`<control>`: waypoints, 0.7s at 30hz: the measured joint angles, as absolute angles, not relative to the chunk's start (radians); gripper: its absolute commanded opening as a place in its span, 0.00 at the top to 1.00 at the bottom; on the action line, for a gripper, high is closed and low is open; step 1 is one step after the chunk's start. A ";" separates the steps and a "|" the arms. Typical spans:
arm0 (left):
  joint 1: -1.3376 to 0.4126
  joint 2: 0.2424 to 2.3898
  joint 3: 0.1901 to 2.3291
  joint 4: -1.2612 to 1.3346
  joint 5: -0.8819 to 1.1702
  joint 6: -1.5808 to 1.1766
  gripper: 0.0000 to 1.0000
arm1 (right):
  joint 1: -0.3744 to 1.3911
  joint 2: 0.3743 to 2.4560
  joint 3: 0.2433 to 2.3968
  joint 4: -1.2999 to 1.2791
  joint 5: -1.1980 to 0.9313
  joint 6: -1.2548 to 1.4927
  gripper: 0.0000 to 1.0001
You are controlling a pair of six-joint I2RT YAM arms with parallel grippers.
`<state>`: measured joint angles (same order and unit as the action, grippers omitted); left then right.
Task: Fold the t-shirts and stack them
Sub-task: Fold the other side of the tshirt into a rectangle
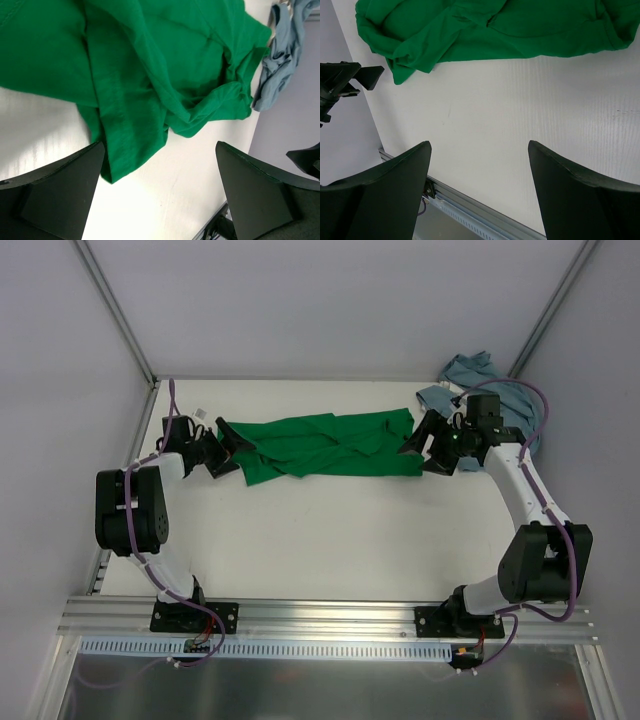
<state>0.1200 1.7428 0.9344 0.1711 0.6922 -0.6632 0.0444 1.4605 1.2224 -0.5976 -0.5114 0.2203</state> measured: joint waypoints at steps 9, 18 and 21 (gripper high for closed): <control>0.120 1.734 0.932 0.103 0.671 -0.617 0.04 | 0.044 1.460 1.206 -0.596 -0.512 0.224 0.17; 0.120 1.765 0.899 0.131 0.672 -0.618 0.05 | 0.044 1.460 1.206 -0.595 -0.512 0.224 0.17; 0.118 1.771 0.886 0.139 0.673 -0.621 0.05 | 0.044 1.460 1.206 -0.595 -0.512 0.224 0.17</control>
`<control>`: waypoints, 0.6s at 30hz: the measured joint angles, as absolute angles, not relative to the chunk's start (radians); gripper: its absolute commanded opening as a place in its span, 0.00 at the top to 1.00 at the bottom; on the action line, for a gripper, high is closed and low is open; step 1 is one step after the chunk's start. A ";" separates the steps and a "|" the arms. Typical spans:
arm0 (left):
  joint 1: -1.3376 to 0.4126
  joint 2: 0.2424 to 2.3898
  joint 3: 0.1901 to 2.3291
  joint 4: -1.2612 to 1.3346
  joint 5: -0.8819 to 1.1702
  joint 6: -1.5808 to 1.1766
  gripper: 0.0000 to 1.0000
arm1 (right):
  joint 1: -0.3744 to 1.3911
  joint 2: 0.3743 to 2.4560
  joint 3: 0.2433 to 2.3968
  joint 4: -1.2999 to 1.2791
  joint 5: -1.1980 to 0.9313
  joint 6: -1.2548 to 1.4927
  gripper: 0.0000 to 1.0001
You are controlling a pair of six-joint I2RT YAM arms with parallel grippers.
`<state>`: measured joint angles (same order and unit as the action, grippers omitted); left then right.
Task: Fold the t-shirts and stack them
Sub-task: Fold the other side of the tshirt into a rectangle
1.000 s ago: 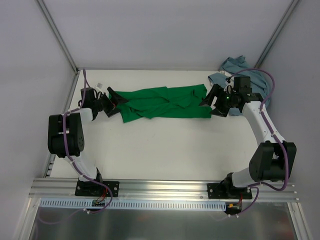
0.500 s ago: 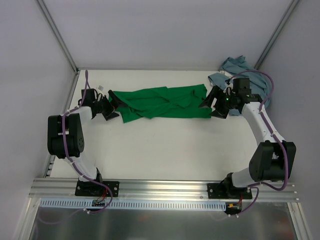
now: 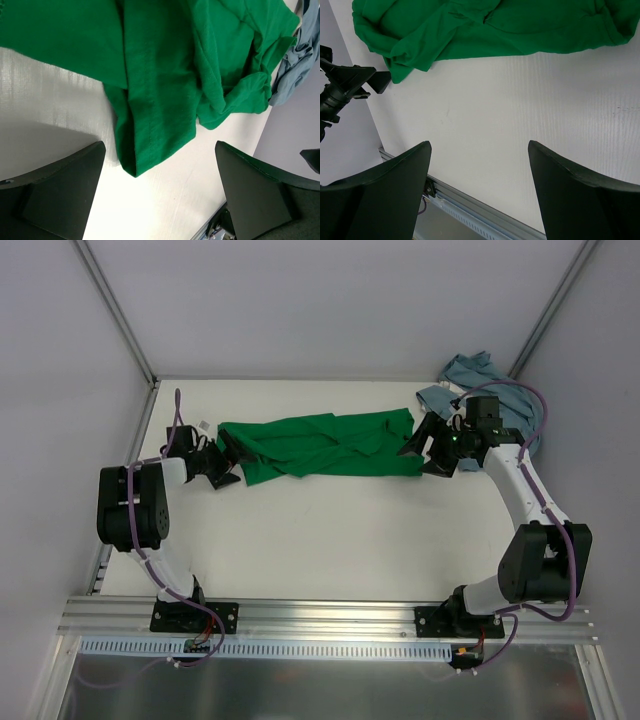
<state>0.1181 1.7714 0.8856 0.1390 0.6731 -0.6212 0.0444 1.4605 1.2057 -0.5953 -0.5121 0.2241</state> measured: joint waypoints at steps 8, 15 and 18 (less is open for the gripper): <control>0.107 1.777 0.884 0.157 0.681 -0.641 0.05 | 0.044 1.460 1.206 -0.595 -0.512 0.224 0.17; 0.088 1.777 0.884 0.157 0.685 -0.646 0.06 | 0.044 1.460 1.205 -0.595 -0.512 0.225 0.17; 0.077 1.777 0.884 0.157 0.691 -0.648 0.06 | 0.044 1.460 1.202 -0.595 -0.512 0.224 0.17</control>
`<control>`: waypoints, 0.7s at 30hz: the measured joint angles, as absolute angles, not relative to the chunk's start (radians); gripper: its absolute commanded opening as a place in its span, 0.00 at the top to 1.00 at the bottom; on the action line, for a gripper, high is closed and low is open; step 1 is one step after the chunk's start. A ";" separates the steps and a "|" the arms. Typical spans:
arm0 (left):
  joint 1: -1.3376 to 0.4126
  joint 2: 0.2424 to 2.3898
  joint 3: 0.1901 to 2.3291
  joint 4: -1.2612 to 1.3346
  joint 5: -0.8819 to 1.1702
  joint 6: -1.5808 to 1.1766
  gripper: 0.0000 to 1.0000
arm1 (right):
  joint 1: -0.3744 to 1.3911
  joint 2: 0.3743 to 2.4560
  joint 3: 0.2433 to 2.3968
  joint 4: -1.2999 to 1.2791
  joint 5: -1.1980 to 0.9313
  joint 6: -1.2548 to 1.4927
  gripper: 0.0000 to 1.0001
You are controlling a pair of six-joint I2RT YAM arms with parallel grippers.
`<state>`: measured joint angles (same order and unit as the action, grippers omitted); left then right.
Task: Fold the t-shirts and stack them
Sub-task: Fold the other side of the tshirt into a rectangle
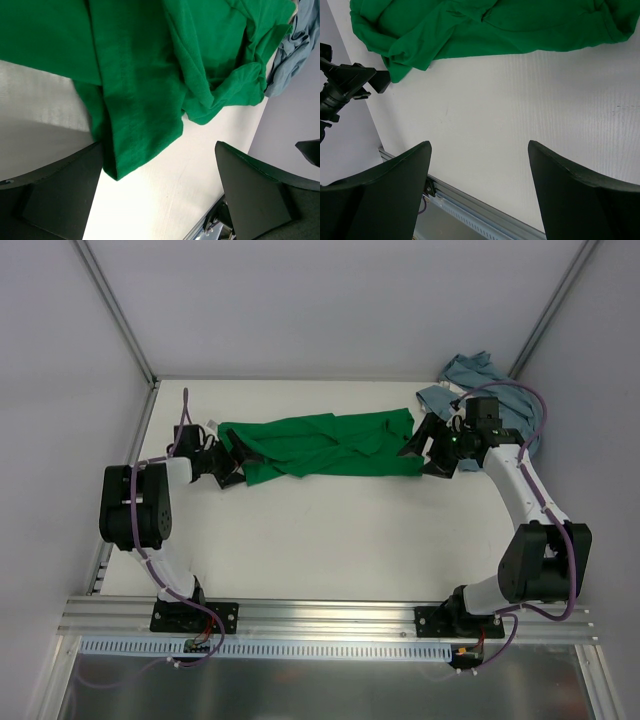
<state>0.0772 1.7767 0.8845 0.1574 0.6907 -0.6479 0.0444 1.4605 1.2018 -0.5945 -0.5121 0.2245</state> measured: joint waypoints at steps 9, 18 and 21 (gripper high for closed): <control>0.052 1.776 0.899 0.151 0.698 -0.662 0.12 | 0.044 1.460 1.195 -0.595 -0.511 0.224 0.18; 0.031 1.776 0.914 0.147 0.701 -0.673 1.00 | 0.044 1.460 1.183 -0.596 -0.508 0.224 0.18; 0.031 1.776 0.914 0.137 0.699 -0.669 1.00 | 0.044 1.460 1.183 -0.596 -0.507 0.223 0.18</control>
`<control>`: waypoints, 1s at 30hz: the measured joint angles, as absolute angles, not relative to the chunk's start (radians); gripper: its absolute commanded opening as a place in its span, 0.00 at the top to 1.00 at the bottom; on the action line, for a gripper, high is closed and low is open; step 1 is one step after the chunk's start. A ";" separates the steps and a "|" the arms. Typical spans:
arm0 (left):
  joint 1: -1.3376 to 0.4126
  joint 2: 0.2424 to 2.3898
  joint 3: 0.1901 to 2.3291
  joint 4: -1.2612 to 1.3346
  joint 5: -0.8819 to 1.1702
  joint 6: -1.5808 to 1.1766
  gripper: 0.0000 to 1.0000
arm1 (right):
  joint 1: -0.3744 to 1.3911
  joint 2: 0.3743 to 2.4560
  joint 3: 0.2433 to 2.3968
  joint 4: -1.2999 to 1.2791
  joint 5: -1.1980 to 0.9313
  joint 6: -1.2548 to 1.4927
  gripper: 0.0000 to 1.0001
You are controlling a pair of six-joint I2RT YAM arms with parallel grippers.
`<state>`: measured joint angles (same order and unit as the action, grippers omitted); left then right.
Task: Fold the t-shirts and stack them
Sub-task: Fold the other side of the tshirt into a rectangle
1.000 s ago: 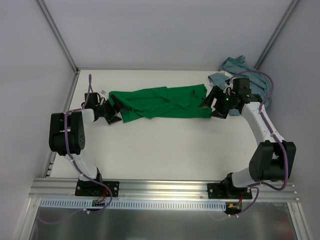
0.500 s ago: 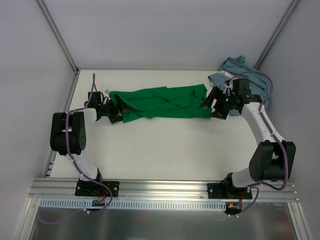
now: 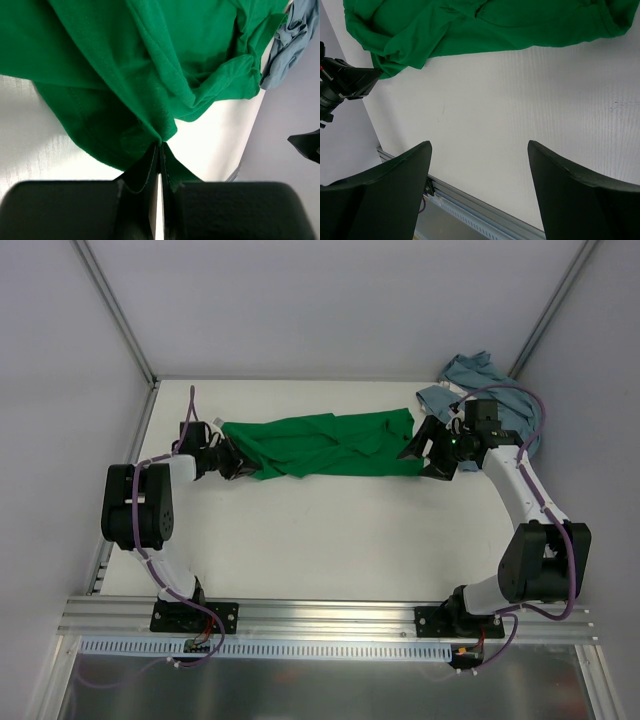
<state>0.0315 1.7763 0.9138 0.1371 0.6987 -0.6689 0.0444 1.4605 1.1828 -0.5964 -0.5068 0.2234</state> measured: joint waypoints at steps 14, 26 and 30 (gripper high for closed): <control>0.035 1.648 1.031 -0.178 0.569 -0.497 1.00 | 0.044 1.460 1.183 -0.596 -0.505 0.223 0.18; 0.074 1.612 1.060 -0.366 0.477 -0.366 1.00 | 0.035 1.460 1.180 -0.598 -0.511 0.219 0.18; 0.074 1.612 1.060 -0.390 0.461 -0.348 1.00 | 0.035 1.472 1.172 -0.588 -0.527 0.220 0.19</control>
<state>0.0738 1.6115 1.0599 -0.3904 0.4614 -0.3481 0.0349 1.4719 1.1721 -0.5880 -0.5266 0.2195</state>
